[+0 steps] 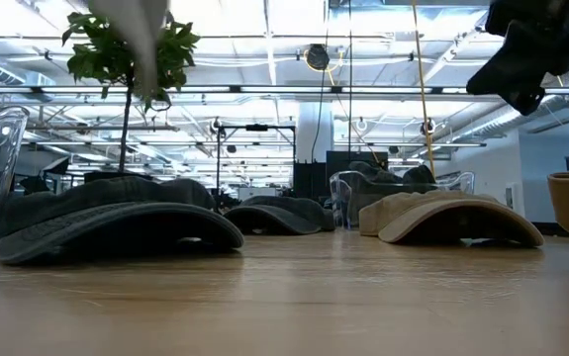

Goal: Pick & Place hat
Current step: Put the brown cap into the bottom transparent bin

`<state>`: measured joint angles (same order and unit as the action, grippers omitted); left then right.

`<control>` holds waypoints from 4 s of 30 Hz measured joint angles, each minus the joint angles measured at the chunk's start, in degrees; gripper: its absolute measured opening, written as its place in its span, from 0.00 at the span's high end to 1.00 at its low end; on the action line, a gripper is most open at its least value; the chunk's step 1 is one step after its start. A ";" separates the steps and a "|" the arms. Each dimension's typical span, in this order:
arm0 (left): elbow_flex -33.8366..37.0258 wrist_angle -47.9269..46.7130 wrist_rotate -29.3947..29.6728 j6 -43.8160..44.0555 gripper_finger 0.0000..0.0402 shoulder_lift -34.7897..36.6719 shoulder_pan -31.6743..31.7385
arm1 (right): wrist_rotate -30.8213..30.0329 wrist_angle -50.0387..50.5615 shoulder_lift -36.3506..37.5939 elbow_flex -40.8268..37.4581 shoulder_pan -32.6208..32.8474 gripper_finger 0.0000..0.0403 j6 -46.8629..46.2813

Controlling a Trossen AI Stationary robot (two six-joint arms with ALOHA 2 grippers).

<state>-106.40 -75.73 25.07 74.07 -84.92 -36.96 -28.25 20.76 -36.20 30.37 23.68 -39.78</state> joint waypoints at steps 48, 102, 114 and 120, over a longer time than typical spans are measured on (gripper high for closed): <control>25.34 -1.08 -2.81 50.78 0.96 -1.25 -27.16 | -0.24 -47.52 -0.29 -18.97 -2.36 1.00 -1.53; 25.30 2.05 28.49 1.36 0.82 19.92 -9.76 | -1.42 -49.37 -0.31 -18.97 -2.32 1.00 8.11; 25.35 33.50 -5.28 -40.91 0.99 1.38 21.31 | -6.43 -49.25 -0.31 -18.97 -7.79 0.78 16.38; 25.37 36.53 -16.75 -49.21 0.99 -7.59 31.55 | -6.12 -50.36 -0.31 -18.90 -10.13 0.62 15.27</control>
<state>-81.03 -39.20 8.31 24.86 -92.51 -5.41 -34.37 -29.61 -36.51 11.47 13.55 -24.51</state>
